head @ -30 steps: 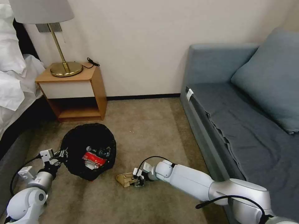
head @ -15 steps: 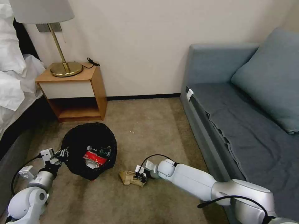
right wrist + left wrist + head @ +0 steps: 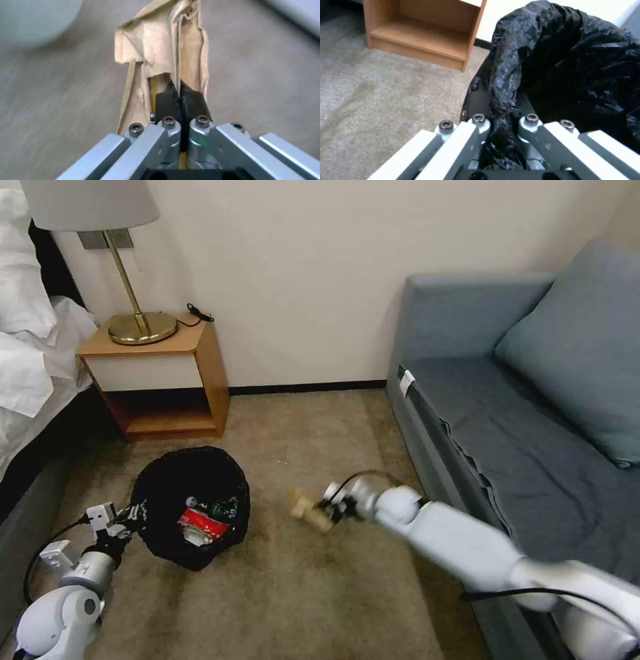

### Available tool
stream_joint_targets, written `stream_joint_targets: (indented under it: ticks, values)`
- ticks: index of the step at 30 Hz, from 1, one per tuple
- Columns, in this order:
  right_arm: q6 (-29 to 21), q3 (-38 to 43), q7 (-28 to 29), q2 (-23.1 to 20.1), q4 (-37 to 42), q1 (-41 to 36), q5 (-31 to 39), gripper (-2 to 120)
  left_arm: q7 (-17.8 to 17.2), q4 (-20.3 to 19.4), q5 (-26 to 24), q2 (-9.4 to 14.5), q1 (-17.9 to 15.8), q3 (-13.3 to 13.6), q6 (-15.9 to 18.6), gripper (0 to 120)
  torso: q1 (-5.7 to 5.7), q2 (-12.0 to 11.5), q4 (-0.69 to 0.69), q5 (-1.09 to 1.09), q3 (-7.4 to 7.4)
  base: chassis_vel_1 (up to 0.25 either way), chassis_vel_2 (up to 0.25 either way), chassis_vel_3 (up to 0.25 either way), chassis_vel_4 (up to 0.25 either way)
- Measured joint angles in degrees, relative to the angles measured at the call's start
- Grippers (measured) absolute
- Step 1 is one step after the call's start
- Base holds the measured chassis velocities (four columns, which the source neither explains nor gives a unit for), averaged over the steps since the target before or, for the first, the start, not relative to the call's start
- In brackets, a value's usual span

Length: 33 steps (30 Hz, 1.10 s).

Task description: Pick up the trash bin, then pick up the garbage on the floor and place it into the trash bin.

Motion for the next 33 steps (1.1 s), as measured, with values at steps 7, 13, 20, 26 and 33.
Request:
stream_joint_targets:
  ticks: [7, 13, 20, 26, 33]
  values:
    - [0.21, 5.37, 3.36, -3.67, 10.08, 4.58, 5.53, 0, -0.3, -0.4, 0.02, 0.0, 0.14, 1.56, 0.21, 4, 0.0, 0.0, 0.03, -0.01, 0.0, 0.0, 0.0, 0.0, 0.0]
    - [0.8, 1.81, 7.47, -4.19, 21.76, 9.18, 13.15, 0, -0.71, -1.36, 0.18, -0.44, 0.11, 3.08, 0.43, 4, 0.0, 0.0, 0.03, -0.02, 0.0, 0.0, 0.0, 0.0, 0.0]
    - [2.03, -8.49, 12.08, -0.84, 29.71, 11.11, 18.19, 0, -1.48, -2.82, 0.08, -0.68, 0.1, 4.07, 0.73, 4, 0.0, 0.0, 0.04, -0.02, 0.0, 0.0, 0.0, 0.0, 0.0]
    - [2.75, -14.83, 12.93, 4.06, 28.43, 10.25, 16.61, 0, -2.13, -3.99, -0.06, -1.29, 0.5, 4.35, 0.9, 4, 0.0, 0.0, 0.03, -0.03, 0.0, 0.0, 0.0, 0.0, 0.0]
    - [2.76, -18.32, 12.91, 8.49, 25.2, 9.58, 14.21, 0, -2.2, -4.8, -0.62, -1.39, 1.07, 3.55, 0.95, 4, 0.0, 0.0, 0.04, -0.02, 0.0, 0.0, 0.0, 0.0, 0.0]
